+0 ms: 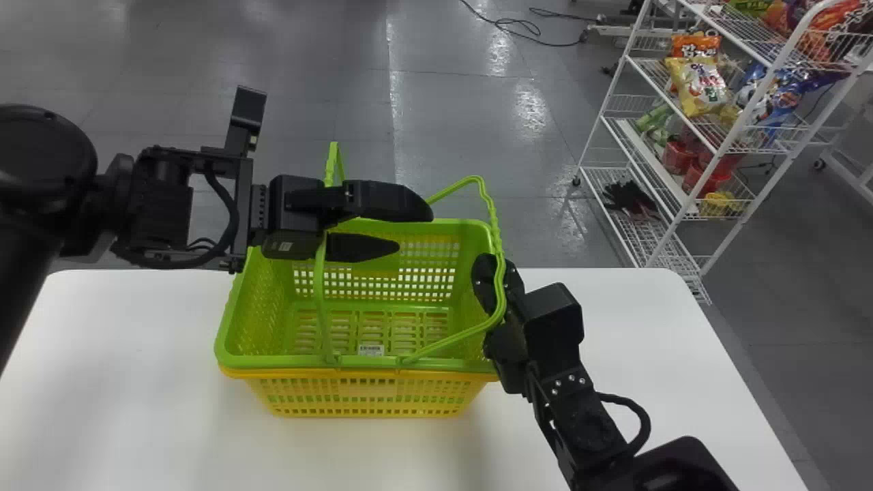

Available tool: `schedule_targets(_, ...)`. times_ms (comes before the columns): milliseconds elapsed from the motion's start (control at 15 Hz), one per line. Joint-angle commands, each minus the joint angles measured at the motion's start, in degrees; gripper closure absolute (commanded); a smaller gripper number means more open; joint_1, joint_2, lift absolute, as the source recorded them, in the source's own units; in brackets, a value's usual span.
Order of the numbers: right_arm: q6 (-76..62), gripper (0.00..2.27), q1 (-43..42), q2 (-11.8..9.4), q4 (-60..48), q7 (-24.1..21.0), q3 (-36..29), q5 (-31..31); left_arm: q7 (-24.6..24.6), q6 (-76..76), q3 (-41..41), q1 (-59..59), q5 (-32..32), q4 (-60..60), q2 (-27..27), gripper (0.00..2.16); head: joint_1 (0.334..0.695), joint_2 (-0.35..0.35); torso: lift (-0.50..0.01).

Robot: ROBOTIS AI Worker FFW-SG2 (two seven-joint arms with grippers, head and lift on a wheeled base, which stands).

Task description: Grasp handle with right gripper to insert into left gripper then lift and swing left to center

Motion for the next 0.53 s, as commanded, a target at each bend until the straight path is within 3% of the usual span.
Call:
schedule_targets(0, 0.31, 2.25, 0.09, 0.01, -1.12, -0.45, 0.85, 0.08, 0.07, 0.0, -0.4, 0.0, -0.17, -0.02, -0.58, 0.05, 0.695, -0.141, -0.093)
schedule_targets(467, 1.02, 2.25, 0.62, -0.07, -3.67, -0.45, 3.58, 0.78, 0.34, -0.17, -0.75, -0.62, -1.4, 0.86, -1.37, 0.05, 0.695, -0.128, -0.093)
